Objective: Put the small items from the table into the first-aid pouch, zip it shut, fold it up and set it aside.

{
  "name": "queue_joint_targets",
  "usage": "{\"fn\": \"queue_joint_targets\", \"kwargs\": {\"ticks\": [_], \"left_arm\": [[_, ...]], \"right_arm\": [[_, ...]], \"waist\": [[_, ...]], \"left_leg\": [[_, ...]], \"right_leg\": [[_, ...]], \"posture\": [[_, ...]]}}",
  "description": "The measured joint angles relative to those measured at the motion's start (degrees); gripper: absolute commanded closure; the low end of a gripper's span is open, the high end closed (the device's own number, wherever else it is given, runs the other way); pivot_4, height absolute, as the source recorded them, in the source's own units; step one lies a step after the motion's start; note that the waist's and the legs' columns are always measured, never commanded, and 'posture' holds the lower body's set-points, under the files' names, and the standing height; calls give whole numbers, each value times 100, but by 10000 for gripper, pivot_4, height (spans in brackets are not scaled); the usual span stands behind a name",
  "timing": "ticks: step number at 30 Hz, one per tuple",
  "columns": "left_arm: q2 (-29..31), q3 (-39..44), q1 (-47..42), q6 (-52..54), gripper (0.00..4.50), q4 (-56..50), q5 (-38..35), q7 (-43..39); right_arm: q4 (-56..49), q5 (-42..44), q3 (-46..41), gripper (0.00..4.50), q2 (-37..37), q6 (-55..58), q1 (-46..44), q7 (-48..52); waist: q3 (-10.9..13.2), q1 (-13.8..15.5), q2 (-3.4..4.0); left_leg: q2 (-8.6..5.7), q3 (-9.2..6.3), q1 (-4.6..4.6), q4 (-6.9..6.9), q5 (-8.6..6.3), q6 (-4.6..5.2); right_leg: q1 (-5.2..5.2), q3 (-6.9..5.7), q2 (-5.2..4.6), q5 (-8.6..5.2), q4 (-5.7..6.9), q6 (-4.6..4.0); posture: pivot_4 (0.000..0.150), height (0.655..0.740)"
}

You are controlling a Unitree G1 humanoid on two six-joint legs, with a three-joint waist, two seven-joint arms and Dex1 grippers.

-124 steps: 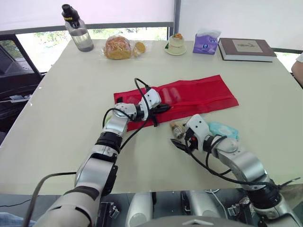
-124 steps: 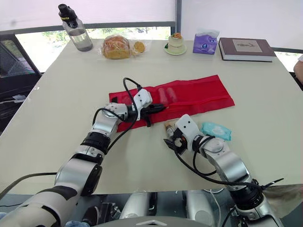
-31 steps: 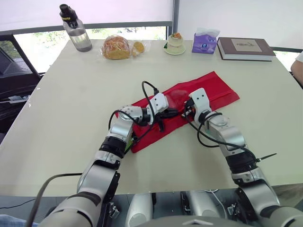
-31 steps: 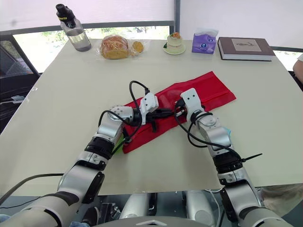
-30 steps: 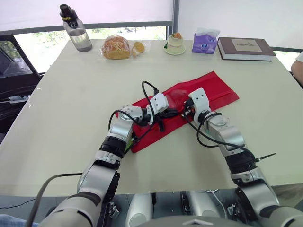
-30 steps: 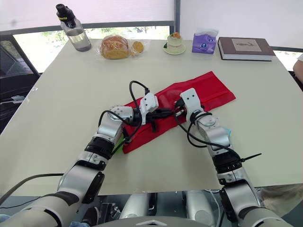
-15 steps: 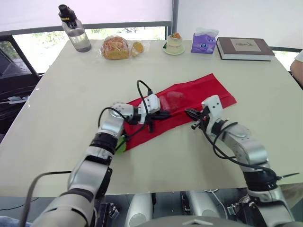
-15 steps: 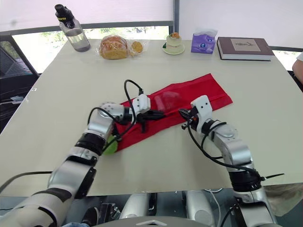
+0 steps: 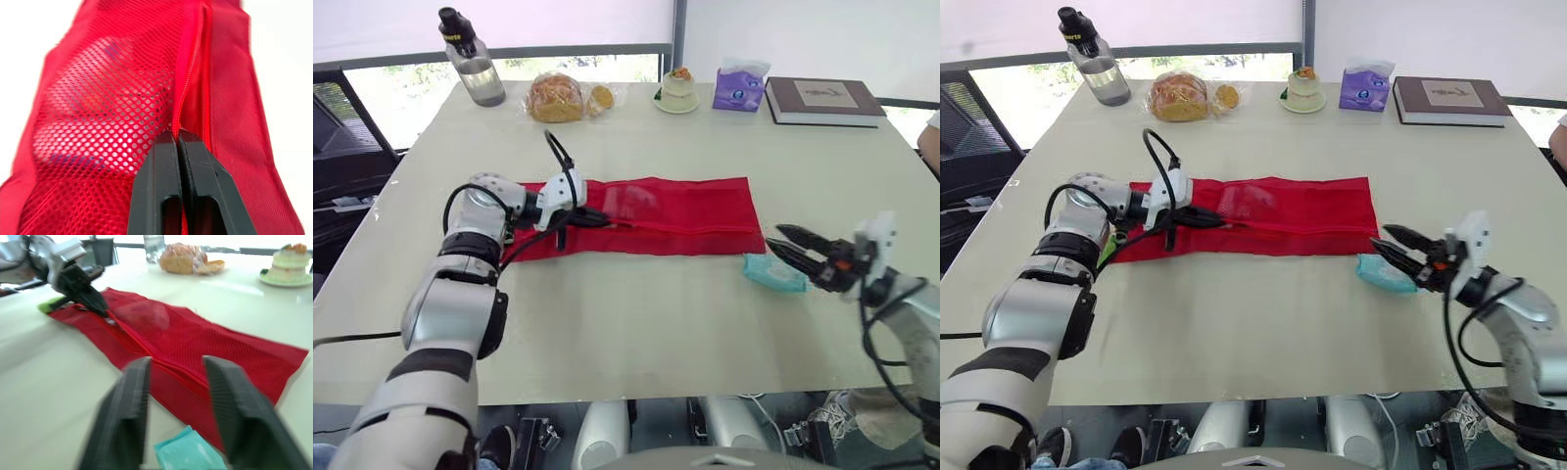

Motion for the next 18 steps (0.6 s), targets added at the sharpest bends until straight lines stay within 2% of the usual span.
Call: {"fn": "queue_joint_targets", "kwargs": {"ticks": [1,2,3,7,9,11,17,18], "left_arm": [[-15,0,1,15,45000,19,14,-64],[-30,1,11,31,45000,35,26,-143],[-43,3,26,40,45000,36,31,-180],[-93,10,60,106,45000,-3,30,-326],[-103,52,64,112,38639,-21,29,-306],[-112,122,67,182,30456,-50,5,-309],[-114,229,206,476,193,-466,-68,-399],[-112,229,212,517,193,-518,-69,-405]], "right_arm": [[-22,95,-139,5134,-110,-6,49,76],[-23,170,-289,2302,-235,-11,92,154],[-23,225,-388,978,-312,-11,121,194],[-103,467,-650,978,-611,47,344,395],[-296,593,-777,0,-860,184,557,530],[-388,746,-937,0,-1011,287,615,537],[-572,1000,-1134,0,-1105,449,730,355],[-593,1016,-1142,0,-1105,462,743,332]], "waist": [[0,-2,0],[0,-2,0],[0,-1,0],[0,2,1],[1,7,1],[1,6,0],[1,3,0],[1,4,0]], "left_leg": [[0,-1,0,0,0,0],[1,-1,0,0,0,0],[1,-1,0,0,0,0],[0,-3,-2,-1,0,0],[-1,-2,-3,0,0,0],[-1,0,-2,1,0,0],[1,-4,-1,2,0,0],[1,-4,-1,2,0,0]], "right_leg": [[0,-1,0,0,1,0],[0,-1,1,0,1,0],[0,-1,1,0,1,0],[0,-2,0,1,2,-2],[0,-1,-2,1,1,-2],[0,0,-4,1,1,-1],[0,-2,-2,0,7,0],[0,-2,-1,0,6,0]], "posture": [[1500,7400],[1500,7400],[1500,7400],[1500,7400],[1500,7400],[1500,7400],[1500,7400],[1500,7400]]}}
